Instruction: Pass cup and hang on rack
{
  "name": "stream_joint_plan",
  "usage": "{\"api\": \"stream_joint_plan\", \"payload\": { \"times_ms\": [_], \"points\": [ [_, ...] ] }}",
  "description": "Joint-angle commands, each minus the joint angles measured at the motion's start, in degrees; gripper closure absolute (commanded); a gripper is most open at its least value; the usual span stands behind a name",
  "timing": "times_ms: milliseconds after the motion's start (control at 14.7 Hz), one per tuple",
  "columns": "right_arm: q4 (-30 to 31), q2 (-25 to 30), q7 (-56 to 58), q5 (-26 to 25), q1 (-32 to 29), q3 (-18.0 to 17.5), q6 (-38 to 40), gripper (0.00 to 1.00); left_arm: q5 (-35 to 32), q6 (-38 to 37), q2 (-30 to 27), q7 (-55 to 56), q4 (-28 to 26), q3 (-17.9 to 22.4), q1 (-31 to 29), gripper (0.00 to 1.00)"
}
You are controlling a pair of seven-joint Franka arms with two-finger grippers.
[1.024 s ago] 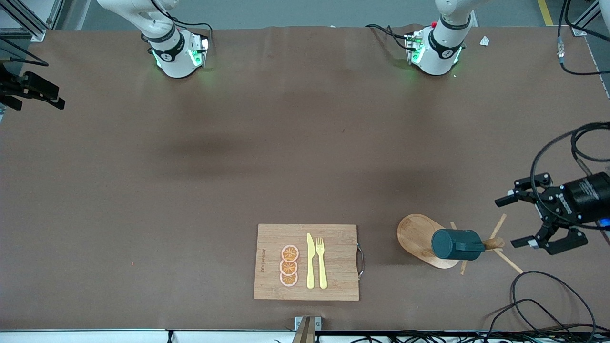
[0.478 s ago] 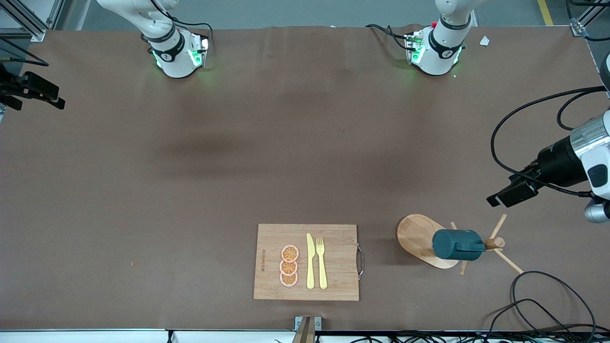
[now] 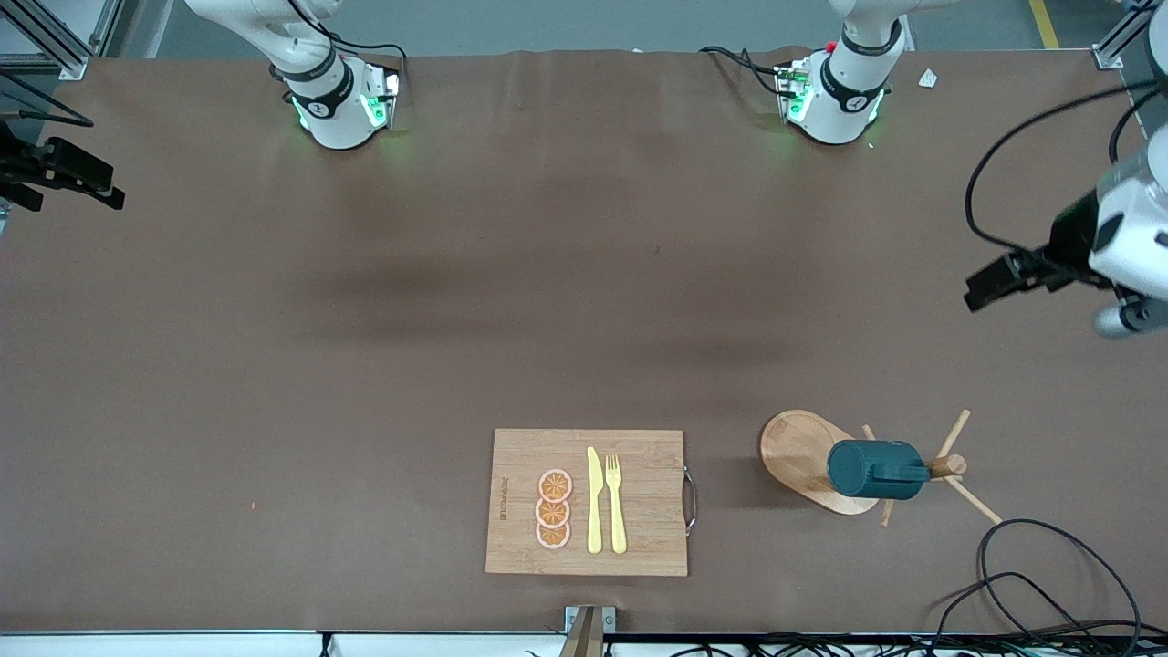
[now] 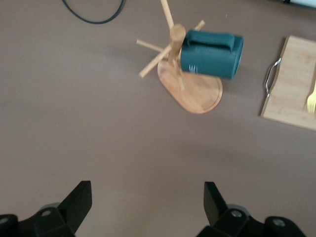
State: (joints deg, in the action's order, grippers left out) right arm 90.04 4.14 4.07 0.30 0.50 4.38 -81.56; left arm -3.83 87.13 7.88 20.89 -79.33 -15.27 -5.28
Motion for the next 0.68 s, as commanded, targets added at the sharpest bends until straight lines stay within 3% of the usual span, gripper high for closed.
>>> {"api": "stream_joint_plan", "payload": {
  "times_ms": [0,410,614],
  "points": [
    [0.93,0.78,0.50,0.41,0.03,-0.07,-0.27,0.00,0.05,-0.12,-7.51,-2.17,-8.72,4.09,4.74,0.00],
    [0.84,0.78,0.50,0.41,0.12,-0.16,-0.45,0.00,3.12,3.83,-17.36,-7.60,-20.42,10.42,10.11,0.00],
    [0.84,0.78,0.50,0.41,0.03,-0.16,-0.27,0.00,4.01,3.48,-18.17,-9.38,-20.43,11.22,9.50,0.00]
  ]
}}
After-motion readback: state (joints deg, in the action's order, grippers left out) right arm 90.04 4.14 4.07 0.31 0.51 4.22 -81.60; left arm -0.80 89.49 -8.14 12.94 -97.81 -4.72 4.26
